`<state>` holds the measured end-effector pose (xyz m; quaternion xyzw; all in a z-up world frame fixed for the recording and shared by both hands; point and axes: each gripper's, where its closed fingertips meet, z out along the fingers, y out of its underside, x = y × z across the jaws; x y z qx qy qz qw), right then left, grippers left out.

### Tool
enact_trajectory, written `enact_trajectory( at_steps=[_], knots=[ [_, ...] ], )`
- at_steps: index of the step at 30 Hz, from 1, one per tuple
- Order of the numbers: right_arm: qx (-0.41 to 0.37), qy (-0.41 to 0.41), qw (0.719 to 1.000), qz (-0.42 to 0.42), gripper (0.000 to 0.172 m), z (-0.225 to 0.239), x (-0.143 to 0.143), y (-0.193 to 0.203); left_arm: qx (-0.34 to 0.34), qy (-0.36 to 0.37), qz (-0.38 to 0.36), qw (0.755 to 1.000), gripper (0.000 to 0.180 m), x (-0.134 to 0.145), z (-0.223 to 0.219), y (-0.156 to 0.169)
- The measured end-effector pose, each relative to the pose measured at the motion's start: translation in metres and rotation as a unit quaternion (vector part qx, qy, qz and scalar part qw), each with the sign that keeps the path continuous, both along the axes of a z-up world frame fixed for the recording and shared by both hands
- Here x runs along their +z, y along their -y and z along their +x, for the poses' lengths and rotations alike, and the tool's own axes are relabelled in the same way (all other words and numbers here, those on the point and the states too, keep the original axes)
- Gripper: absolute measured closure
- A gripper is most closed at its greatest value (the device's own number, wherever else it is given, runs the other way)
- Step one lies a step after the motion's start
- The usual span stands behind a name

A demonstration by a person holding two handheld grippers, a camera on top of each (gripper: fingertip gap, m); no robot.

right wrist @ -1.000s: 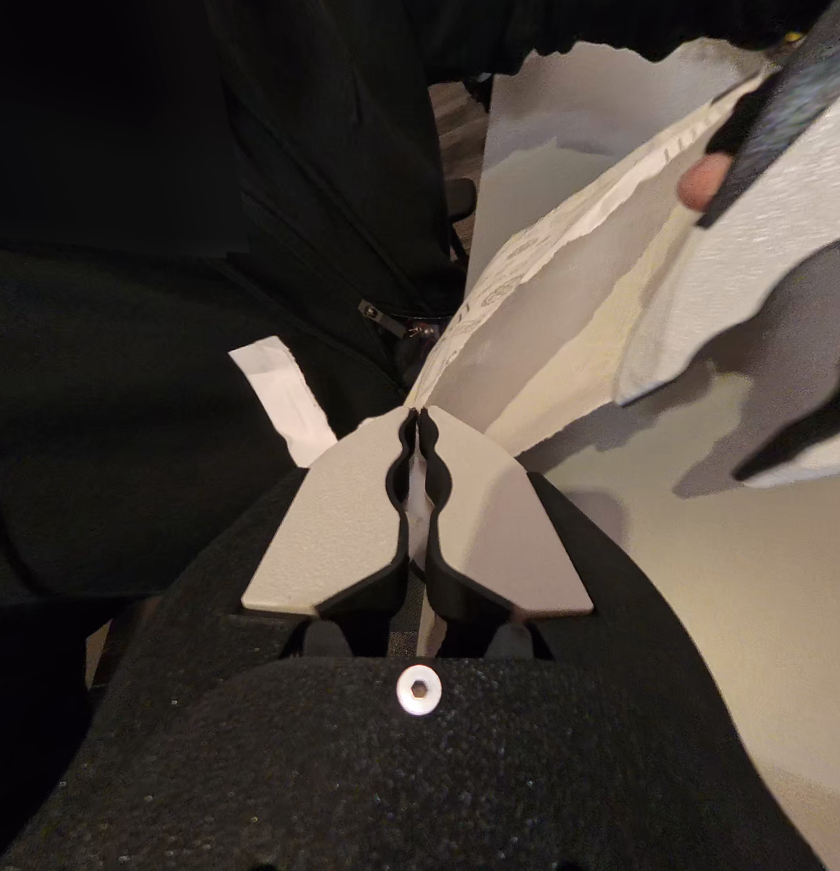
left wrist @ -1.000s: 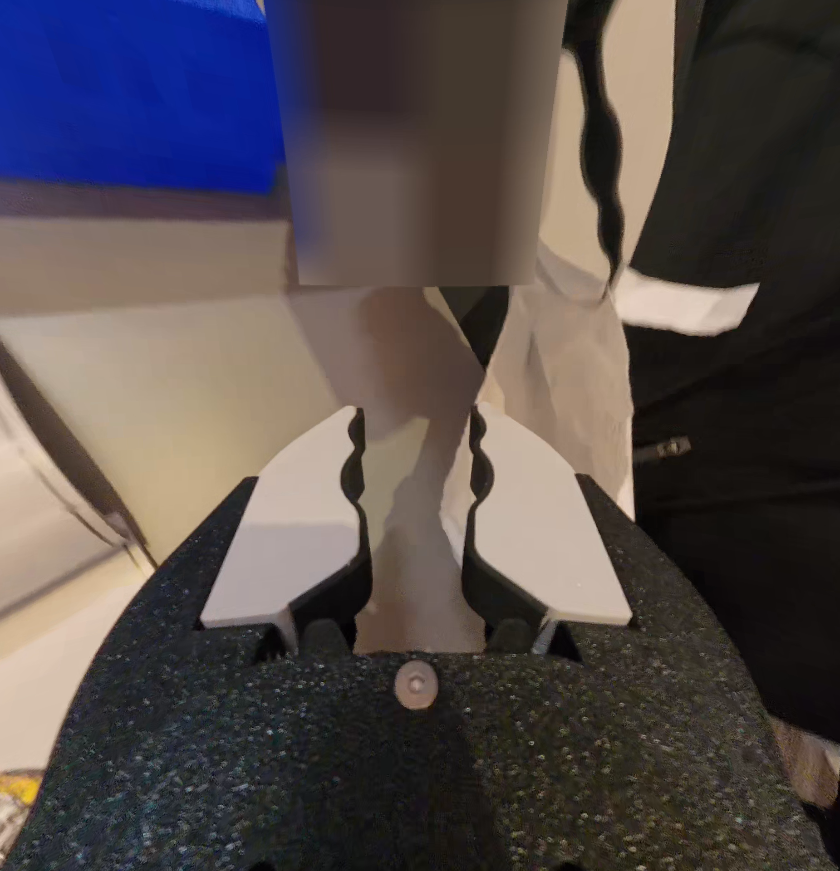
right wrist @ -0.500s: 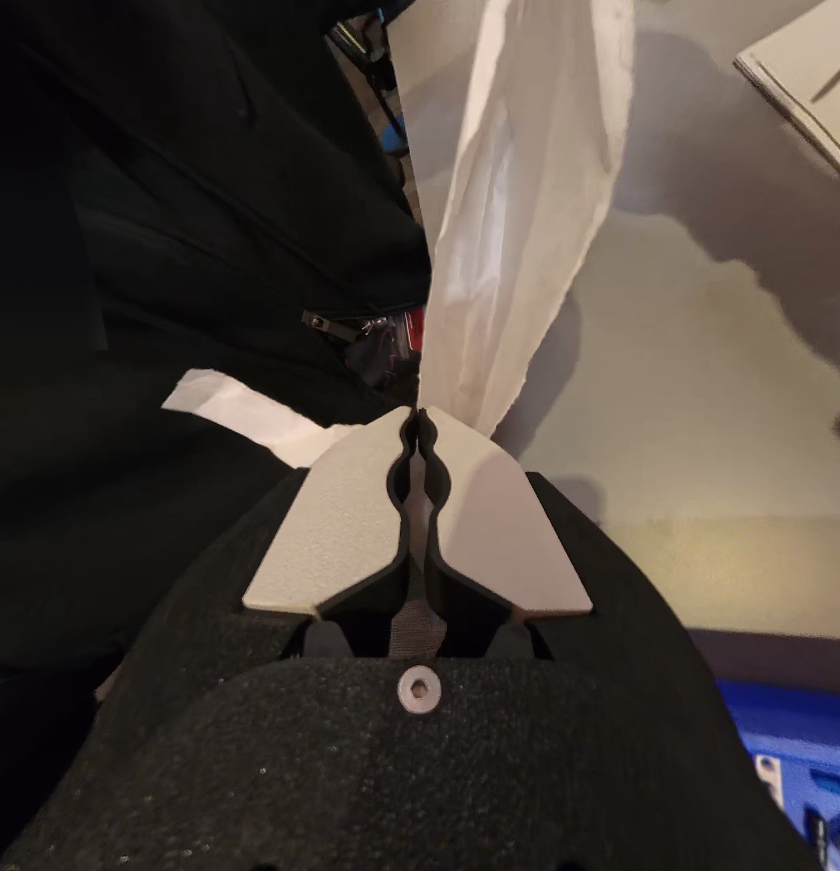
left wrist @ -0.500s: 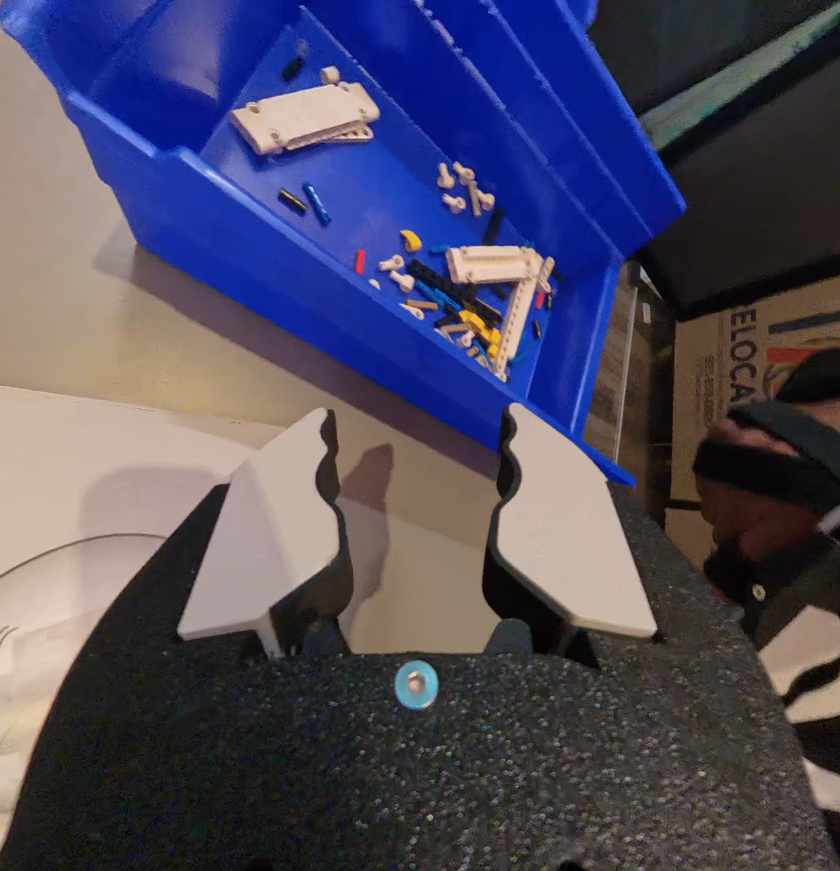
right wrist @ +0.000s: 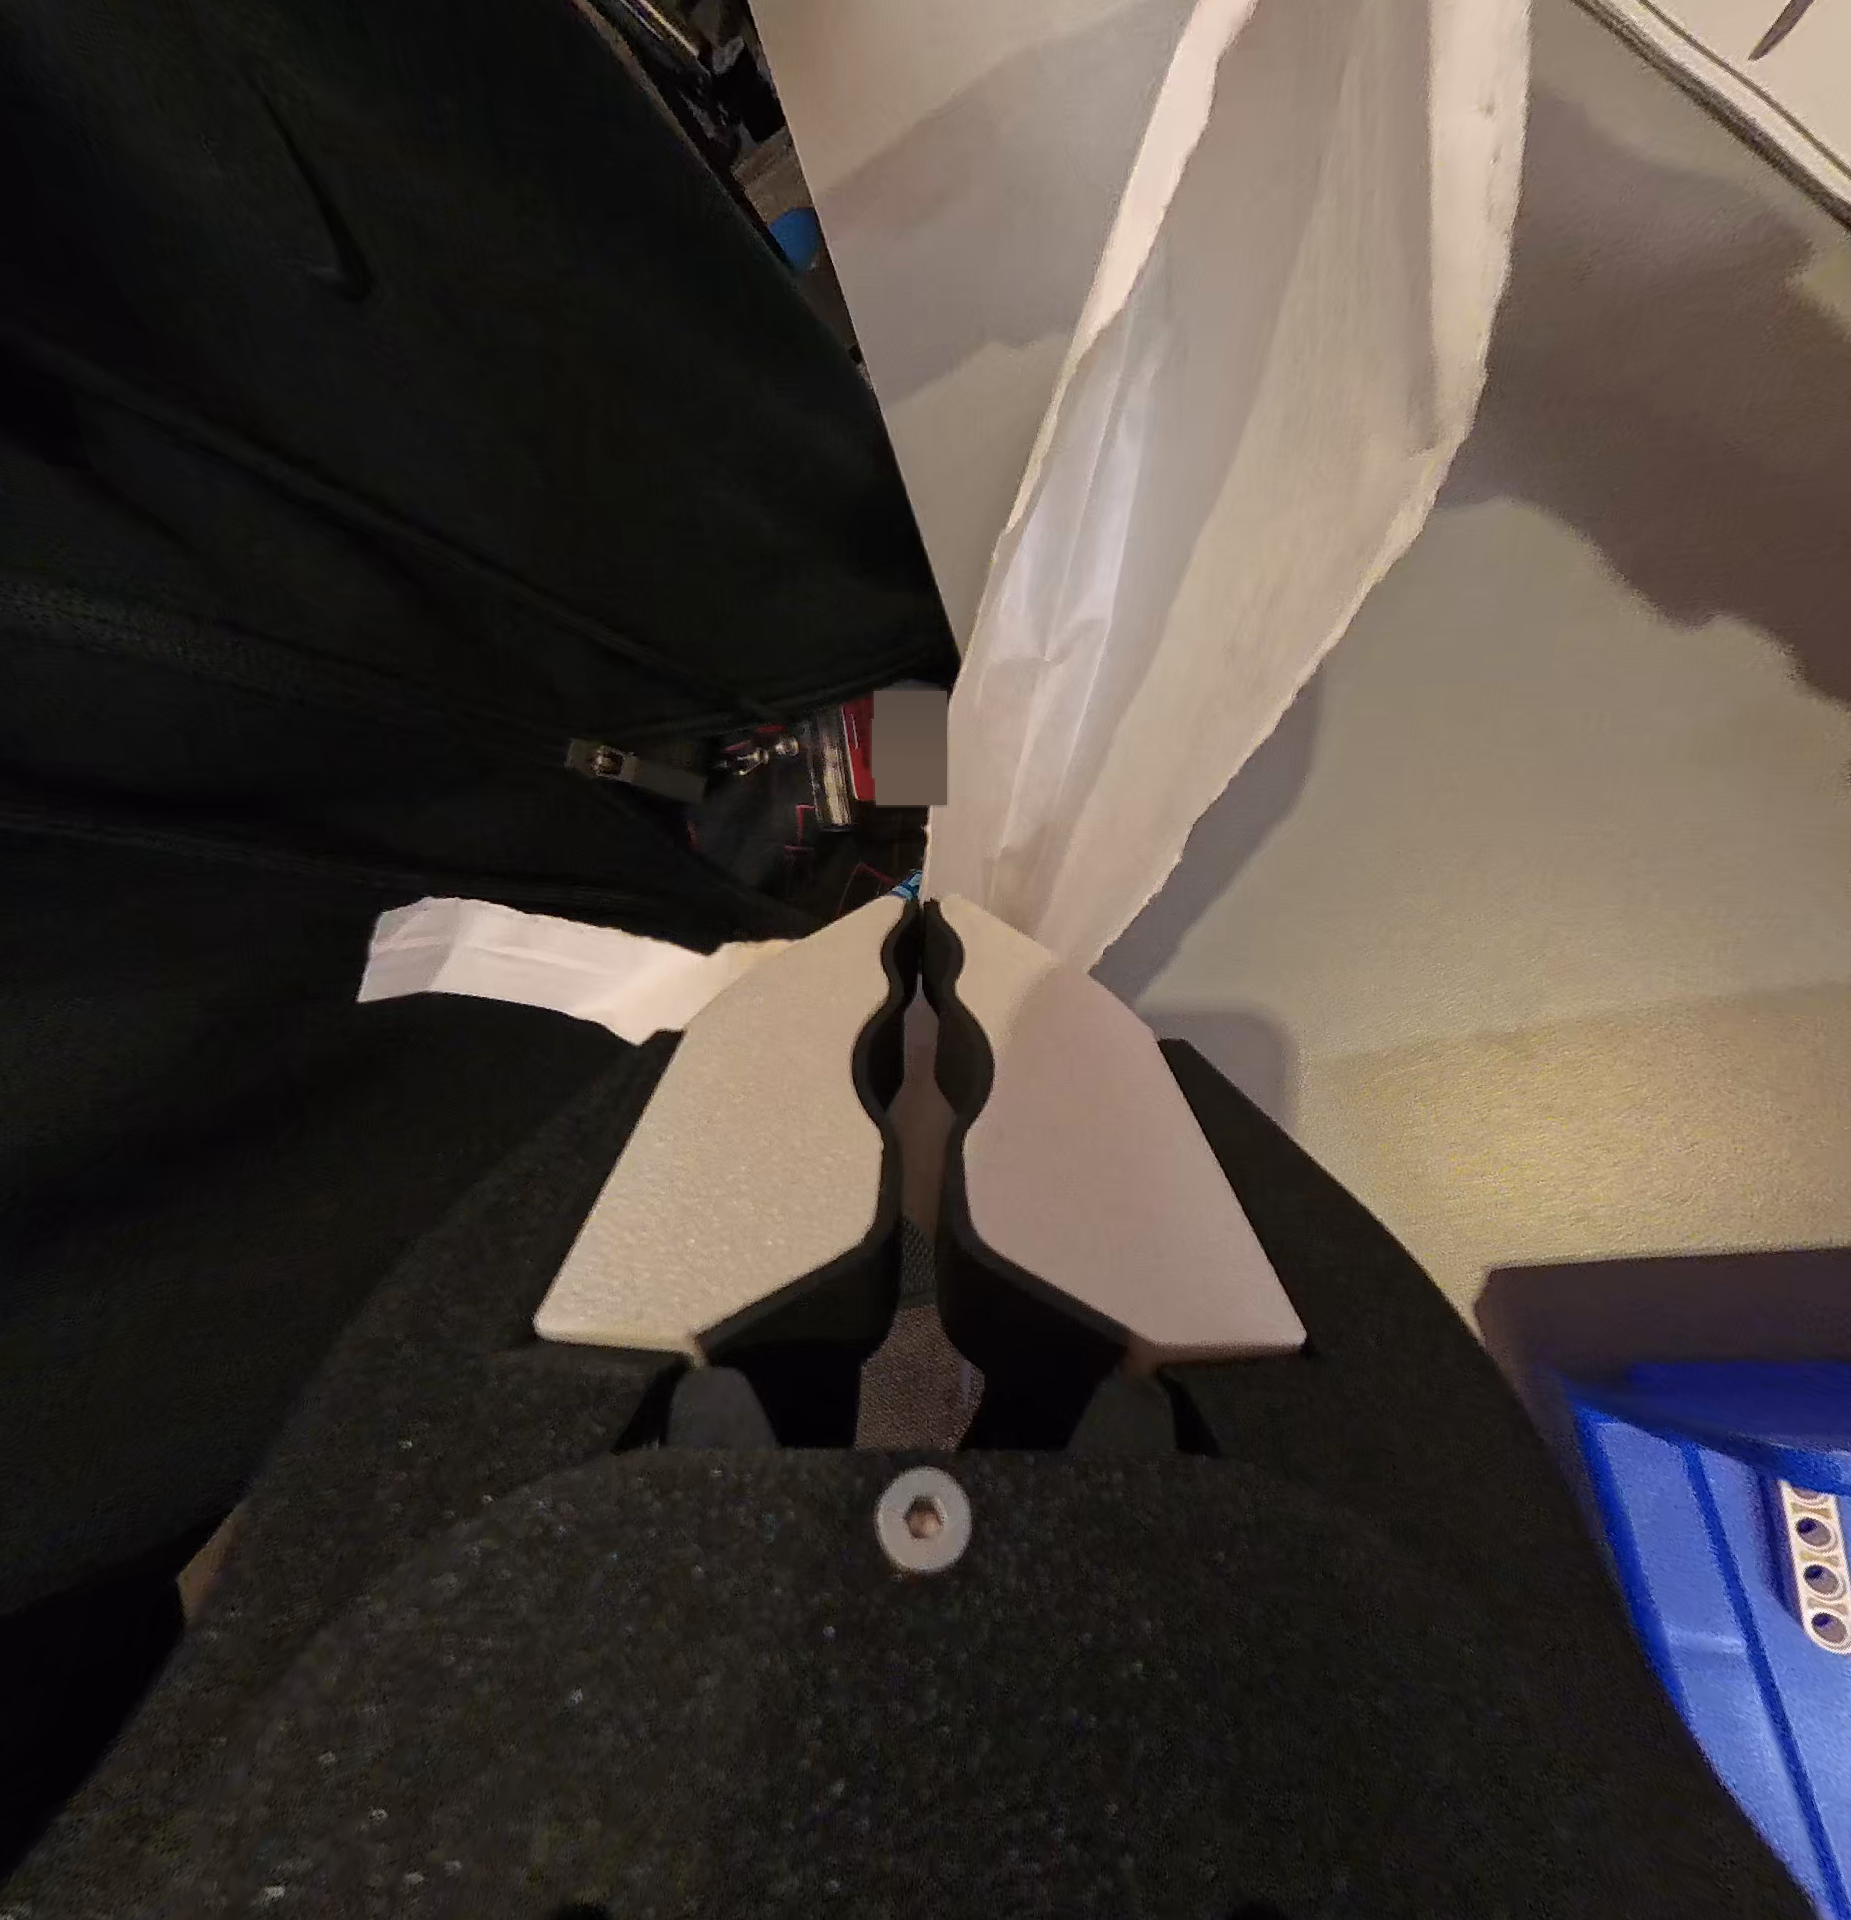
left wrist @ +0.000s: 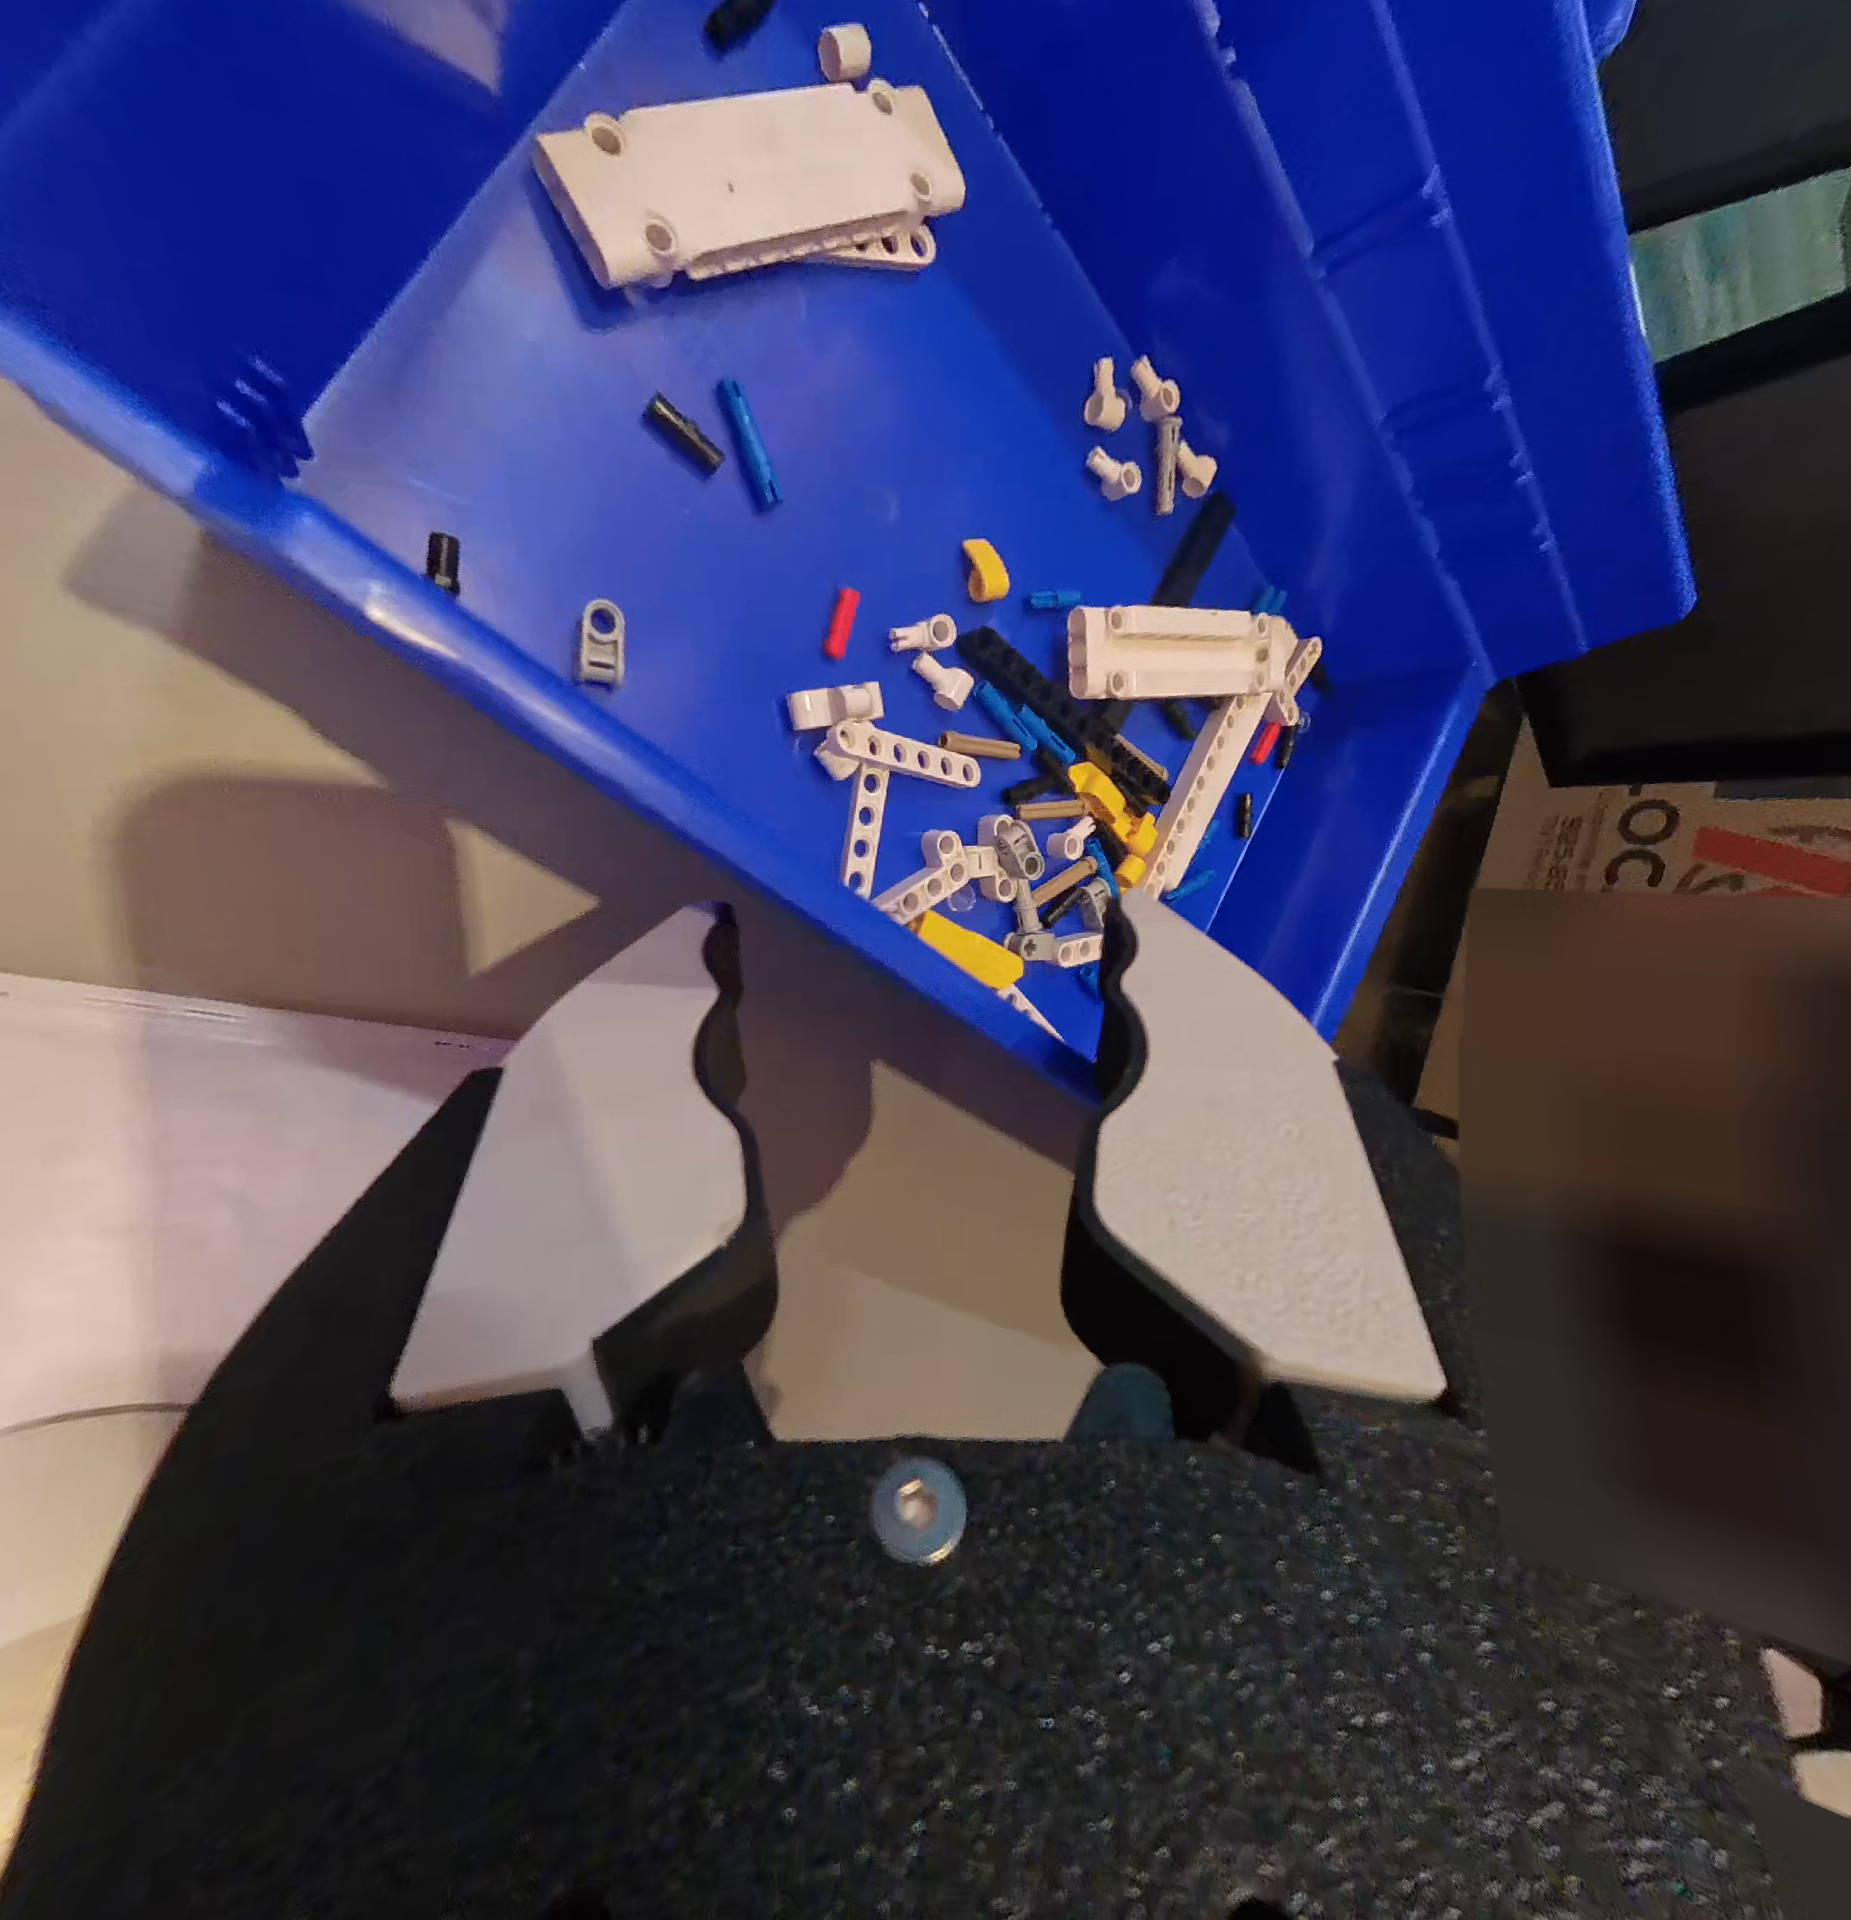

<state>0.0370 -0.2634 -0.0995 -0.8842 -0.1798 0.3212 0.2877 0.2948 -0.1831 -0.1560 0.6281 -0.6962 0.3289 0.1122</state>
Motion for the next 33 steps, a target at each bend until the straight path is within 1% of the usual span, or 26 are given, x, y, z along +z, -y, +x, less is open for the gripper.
enact_trajectory(
  at_steps=[2, 3, 7, 11, 13, 15, 16, 17, 19, 21, 22, 28, 33],
  knots=[
    [-0.001, 0.002, 1.000, 0.001, 0.172, -0.001, -0.001, 0.002, -0.010, 0.005, 0.001, 1.000, 0.123, 0.003, 0.003, 0.001],
    [-0.001, 0.002, 1.000, 0.002, 0.172, -0.002, -0.001, 0.003, -0.009, 0.004, 0.004, 1.000, 0.126, 0.003, 0.005, -0.001],
    [-0.006, 0.004, 1.000, 0.004, 0.172, -0.001, -0.002, 0.006, -0.027, 0.005, 0.014, 1.000, 0.129, 0.004, 0.012, -0.010],
    [-0.012, 0.007, 1.000, 0.004, 0.172, 0.000, -0.004, 0.008, -0.006, 0.016, 0.048, 0.999, 0.140, 0.009, 0.017, -0.021],
    [-0.010, 0.009, 1.000, 0.007, 0.172, -0.001, -0.005, 0.010, -0.010, 0.008, 0.051, 0.999, 0.127, 0.008, 0.010, -0.010],
    [-0.009, 0.009, 1.000, 0.010, 0.172, -0.001, -0.005, 0.011, -0.018, 0.003, 0.076, 0.997, 0.113, 0.003, 0.006, -0.001],
    [-0.009, 0.010, 1.000, 0.012, 0.172, -0.001, -0.005, 0.011, -0.024, -0.002, 0.078, 0.997, 0.109, 0.002, 0.005, 0.003],
    [-0.009, 0.010, 1.000, 0.013, 0.172, -0.002, -0.005, 0.011, -0.032, -0.005, 0.079, 0.996, 0.110, 0.001, 0.004, 0.004],
    [-0.008, 0.009, 1.000, 0.018, 0.172, -0.003, -0.005, 0.014, -0.041, -0.008, 0.072, 0.996, 0.117, 0.002, 0.003, 0.001],
    [-0.007, 0.007, 1.000, 0.021, 0.172, -0.005, -0.005, 0.018, -0.042, -0.011, 0.054, 0.998, 0.136, 0.005, 0.003, -0.005],
    [-0.006, 0.007, 1.000, 0.022, 0.172, -0.006, -0.005, 0.020, -0.046, -0.008, 0.059, 0.997, 0.144, 0.007, 0.003, -0.010],
    [-0.012, 0.010, 0.999, 0.031, 0.172, -0.005, -0.004, 0.032, -0.082, -0.019, 0.135, 0.987, 0.154, 0.008, 0.001, -0.036],
    [-0.013, 0.012, 0.999, 0.046, 0.172, -0.009, -0.002, 0.042, -0.122, -0.026, 0.204, 0.971, 0.163, 0.009, 0.002, -0.061]
  ],
)
